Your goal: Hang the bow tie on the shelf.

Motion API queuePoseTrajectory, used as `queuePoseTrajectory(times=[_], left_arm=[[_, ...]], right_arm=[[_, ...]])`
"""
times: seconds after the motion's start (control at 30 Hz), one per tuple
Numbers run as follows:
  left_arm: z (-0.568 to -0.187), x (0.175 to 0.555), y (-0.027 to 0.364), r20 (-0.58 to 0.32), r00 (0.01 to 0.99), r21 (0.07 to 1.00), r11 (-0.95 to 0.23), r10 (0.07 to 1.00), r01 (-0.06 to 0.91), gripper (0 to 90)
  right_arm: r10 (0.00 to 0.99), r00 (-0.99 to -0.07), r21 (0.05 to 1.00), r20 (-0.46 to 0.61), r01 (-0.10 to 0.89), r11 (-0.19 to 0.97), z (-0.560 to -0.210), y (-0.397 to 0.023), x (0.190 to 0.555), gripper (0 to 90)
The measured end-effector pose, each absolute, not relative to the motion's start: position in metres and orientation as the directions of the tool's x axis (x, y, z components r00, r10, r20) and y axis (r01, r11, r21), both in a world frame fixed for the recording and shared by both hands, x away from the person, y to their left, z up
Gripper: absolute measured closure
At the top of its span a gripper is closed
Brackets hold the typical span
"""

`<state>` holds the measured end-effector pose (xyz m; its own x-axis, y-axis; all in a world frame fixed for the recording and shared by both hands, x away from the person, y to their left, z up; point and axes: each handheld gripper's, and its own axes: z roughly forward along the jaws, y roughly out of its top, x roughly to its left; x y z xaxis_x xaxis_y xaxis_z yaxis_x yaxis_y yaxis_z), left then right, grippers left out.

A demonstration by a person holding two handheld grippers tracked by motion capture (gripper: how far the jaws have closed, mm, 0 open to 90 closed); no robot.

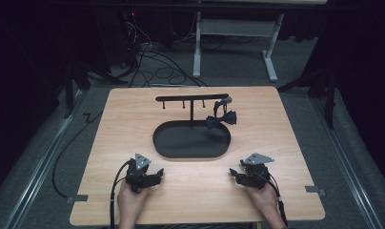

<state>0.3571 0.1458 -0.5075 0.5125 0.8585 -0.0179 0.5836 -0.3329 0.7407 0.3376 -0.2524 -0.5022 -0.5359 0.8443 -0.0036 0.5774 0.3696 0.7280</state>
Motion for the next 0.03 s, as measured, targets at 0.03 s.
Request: queuePoseTrajectory(times=[0.03], left_arm=[[-0.5075, 0.3571, 0.1458, -0.018, 0.512, 0.741, -0.333, 0.859, 0.584, 24.6]], right_arm=[[0.844, -0.536, 0.729, -0.004, 0.577, 0.369, -0.5023, -0.2525, 0.3377, 42.8]])
